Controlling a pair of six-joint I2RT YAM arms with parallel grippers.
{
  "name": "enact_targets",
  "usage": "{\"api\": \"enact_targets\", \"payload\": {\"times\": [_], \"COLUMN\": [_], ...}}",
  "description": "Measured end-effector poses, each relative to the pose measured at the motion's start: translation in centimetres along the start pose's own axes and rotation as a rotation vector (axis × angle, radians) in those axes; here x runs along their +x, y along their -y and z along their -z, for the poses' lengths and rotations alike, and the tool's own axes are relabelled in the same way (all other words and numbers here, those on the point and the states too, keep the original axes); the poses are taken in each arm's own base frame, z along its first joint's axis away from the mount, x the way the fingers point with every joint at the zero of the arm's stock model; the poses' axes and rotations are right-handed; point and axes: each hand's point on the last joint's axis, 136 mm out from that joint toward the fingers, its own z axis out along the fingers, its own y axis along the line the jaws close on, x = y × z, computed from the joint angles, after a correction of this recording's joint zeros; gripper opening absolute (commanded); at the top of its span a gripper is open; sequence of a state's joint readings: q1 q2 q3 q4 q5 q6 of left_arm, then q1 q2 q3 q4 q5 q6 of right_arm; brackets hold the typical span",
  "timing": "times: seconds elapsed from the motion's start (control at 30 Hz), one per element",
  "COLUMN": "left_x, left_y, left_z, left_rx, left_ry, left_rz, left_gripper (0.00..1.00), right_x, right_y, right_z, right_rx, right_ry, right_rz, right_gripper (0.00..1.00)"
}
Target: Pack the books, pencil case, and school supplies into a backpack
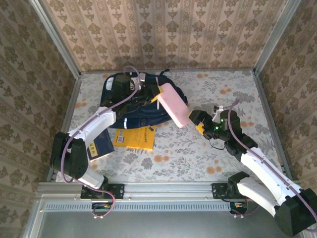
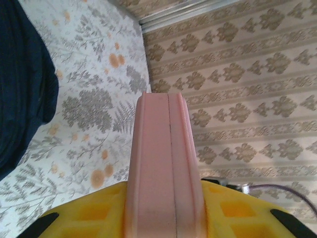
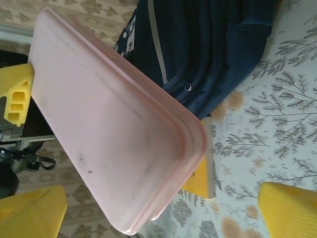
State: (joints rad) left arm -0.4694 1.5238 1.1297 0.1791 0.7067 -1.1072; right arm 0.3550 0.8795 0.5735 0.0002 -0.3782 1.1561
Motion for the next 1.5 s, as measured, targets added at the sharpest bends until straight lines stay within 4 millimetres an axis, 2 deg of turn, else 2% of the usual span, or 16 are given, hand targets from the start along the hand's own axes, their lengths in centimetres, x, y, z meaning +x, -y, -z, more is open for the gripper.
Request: {"api": "enact_targets", "payload": {"times": [0.17, 0.3, 0.6, 0.83, 1.0, 1.13, 1.17, 1.3, 1.37, 1.5], "left_x": [-1.0, -1.4, -1.3, -1.1, -0.7, -0.6, -0.5, 0.1, 0.4, 0.7], "left_y": [1.4, 1.9, 2.8, 3.1, 3.3, 2.7, 2.5, 1.0, 0.7, 0.4], "left_z": [0.2, 0.2, -0.1, -0.2, -0.5, -0.5, -0.5, -0.7, -0.9, -1.0], "left_rx": [0.051, 0.073, 0.100, 0.110, 0.128, 0.124, 0.119, 0.085, 0.073, 0.062], "left_ry": [0.052, 0.074, 0.082, 0.078, 0.075, 0.083, 0.084, 0.074, 0.064, 0.053], "left_rz": [0.026, 0.040, 0.047, 0.051, 0.060, 0.082, 0.088, 0.119, 0.122, 0.105], "left_gripper": [0.33, 0.33, 0.33, 0.33, 0.33, 0.35, 0.38, 0.63, 0.72, 0.77], "right_x": [-0.5, -1.1, -1.8, -2.0, -2.2, -2.4, -2.5, -3.0, -3.5, -4.5], "right_y": [-0.4, -2.0, -5.3, -6.1, -5.9, -5.6, -5.6, -5.7, -5.5, -4.2], "right_z": [-1.1, -1.8, -1.5, -1.5, -1.5, -1.6, -1.6, -1.2, -0.7, 0.1], "right_rx": [-0.078, -0.161, -0.304, -0.341, -0.337, -0.334, -0.333, -0.338, -0.338, -0.306], "right_ry": [0.018, 0.012, 0.017, 0.016, 0.033, 0.044, 0.047, 0.072, 0.096, 0.141], "right_rz": [-0.113, -0.155, -0.158, -0.165, -0.159, -0.170, -0.170, -0.158, -0.149, -0.156], "right_gripper": [1.00, 1.00, 0.99, 0.76, 0.48, 0.41, 0.40, 0.37, 0.36, 0.33]}}
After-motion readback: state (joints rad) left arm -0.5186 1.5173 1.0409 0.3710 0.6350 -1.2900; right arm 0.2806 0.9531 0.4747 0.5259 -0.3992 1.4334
